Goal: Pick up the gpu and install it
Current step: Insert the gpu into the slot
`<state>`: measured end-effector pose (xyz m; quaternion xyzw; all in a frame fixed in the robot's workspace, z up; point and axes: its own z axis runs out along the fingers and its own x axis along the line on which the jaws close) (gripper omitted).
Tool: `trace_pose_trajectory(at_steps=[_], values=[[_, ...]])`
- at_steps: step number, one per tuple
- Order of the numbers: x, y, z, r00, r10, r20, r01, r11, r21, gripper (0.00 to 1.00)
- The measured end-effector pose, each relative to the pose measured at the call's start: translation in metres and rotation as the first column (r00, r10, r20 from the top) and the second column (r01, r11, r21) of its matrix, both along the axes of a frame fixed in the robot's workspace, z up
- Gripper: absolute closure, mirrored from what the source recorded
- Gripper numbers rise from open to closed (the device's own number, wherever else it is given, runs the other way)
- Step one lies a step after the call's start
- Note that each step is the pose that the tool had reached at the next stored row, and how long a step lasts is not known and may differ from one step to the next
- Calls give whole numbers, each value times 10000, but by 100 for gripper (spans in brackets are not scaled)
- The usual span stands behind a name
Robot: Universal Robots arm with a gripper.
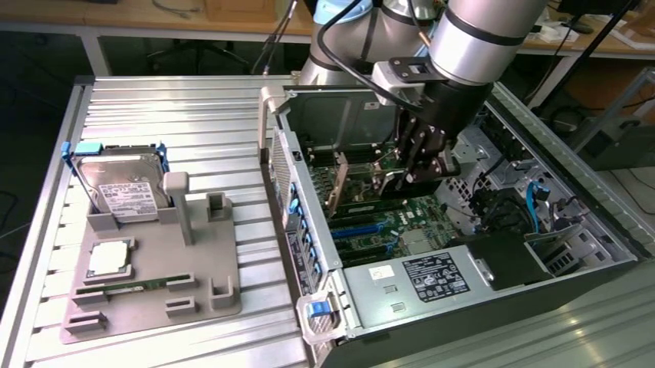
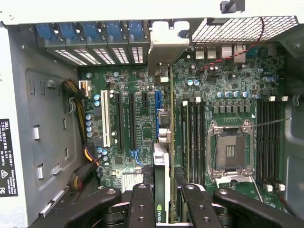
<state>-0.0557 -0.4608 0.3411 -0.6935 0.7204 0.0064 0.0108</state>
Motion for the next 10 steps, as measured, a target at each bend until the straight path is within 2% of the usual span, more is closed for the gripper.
trace_pose_trajectory(at_steps=[10], values=[[0, 0, -9, 10000, 0, 1, 0, 10000, 1, 73]])
